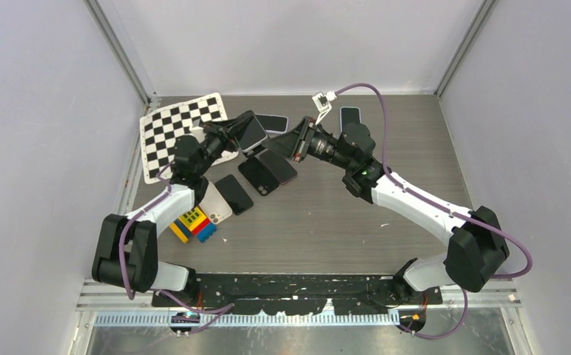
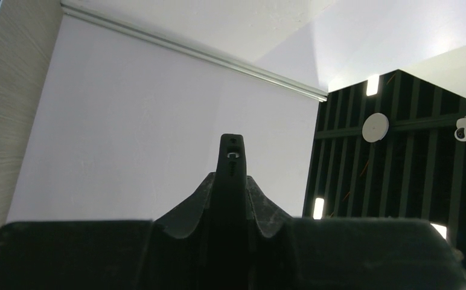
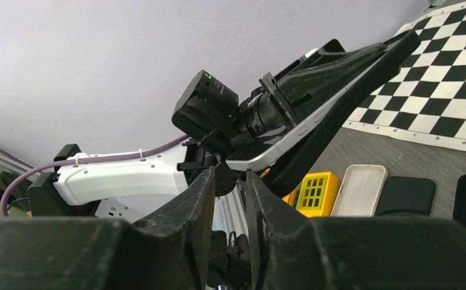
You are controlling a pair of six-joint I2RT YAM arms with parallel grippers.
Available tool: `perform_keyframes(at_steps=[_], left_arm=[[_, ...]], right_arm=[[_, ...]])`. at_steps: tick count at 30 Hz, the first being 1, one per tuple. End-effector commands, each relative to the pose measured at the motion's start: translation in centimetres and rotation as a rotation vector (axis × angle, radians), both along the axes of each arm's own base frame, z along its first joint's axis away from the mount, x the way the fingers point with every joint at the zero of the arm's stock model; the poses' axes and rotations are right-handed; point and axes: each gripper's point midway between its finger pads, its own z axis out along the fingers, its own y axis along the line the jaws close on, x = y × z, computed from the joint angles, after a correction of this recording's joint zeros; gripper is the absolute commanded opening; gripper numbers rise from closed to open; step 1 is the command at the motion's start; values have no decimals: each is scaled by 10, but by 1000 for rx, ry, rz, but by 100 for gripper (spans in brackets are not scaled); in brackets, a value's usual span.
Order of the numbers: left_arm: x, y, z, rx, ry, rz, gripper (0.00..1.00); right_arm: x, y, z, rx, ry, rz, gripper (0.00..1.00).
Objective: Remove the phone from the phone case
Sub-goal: Remove the phone case from the phone.
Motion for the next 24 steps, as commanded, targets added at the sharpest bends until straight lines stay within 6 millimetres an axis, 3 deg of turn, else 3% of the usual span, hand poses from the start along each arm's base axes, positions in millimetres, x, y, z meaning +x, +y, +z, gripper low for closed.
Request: perform_keyframes(at_steps=[1, 8, 15, 19, 24], left_arm=[[-9, 3, 29, -89, -52, -22, 0], [-11, 0, 31, -77, -69, -41, 0], [-13, -3, 50, -55, -140, -55, 0], [-16, -6, 66, -25, -219, -69, 0], [-43, -38, 105, 122, -442, -243, 0]], right_arm=[[6, -1, 14, 54, -2, -40, 36], [19, 3, -12, 12, 83, -74, 43], [38, 7, -42, -6, 225, -114, 44], [44, 9, -50, -6, 268, -120, 45], [49, 11, -38, 34, 275, -99, 47]])
